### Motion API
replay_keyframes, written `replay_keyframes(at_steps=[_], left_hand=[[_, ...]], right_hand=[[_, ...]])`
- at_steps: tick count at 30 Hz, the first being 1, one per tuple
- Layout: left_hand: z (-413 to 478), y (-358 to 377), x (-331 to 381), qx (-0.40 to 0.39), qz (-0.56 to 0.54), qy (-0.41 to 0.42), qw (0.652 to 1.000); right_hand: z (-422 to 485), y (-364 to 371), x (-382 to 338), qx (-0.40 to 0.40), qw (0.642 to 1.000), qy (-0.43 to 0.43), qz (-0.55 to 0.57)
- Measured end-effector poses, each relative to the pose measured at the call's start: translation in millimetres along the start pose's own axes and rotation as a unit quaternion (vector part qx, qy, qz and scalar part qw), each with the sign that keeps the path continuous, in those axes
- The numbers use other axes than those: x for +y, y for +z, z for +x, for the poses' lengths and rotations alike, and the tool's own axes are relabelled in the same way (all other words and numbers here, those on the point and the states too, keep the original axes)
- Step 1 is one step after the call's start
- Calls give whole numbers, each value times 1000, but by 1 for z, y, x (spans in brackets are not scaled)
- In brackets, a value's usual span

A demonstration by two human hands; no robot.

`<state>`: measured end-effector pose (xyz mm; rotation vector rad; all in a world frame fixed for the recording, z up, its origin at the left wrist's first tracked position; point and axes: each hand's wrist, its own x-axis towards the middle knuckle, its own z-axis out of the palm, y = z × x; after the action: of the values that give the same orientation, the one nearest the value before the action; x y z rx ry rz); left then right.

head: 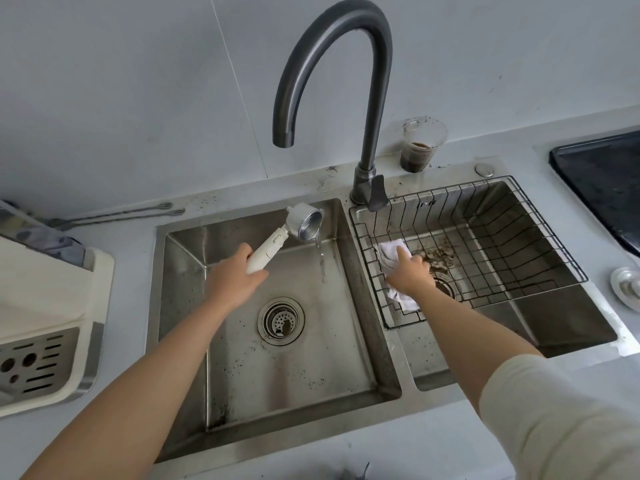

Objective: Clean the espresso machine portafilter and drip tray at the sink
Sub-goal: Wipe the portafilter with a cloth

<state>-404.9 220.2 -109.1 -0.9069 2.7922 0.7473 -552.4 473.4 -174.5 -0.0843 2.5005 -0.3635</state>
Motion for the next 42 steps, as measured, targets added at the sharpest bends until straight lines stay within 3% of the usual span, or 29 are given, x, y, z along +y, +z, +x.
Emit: replay_keyframes(at_steps=[12,18,21,26,30,34,42], left_hand=[[-5,5,-3,197,149,17,969],[-8,5,-7,246,227,73,939],[-11,4,-6,221,224,72,946],[-13,2,5,81,64,-28,994],[-14,4,12,1,-131,-74,989],[-24,-1,26,-87,-345,-124,926],[-42,-11,34,-194,-552,-197,786]], right_hand=[[19,13,7,11,998,-4,-59],[21,8,12,38,999,-16,-33],[22,5,14,44,999,-13,5],[13,-5,11,38,981,-3,191],[-1,-22,2,22,931,-27,364],[-25,-40,-13,-12,858,-30,513],[-60,-51,-45,-106,762,-90,632]])
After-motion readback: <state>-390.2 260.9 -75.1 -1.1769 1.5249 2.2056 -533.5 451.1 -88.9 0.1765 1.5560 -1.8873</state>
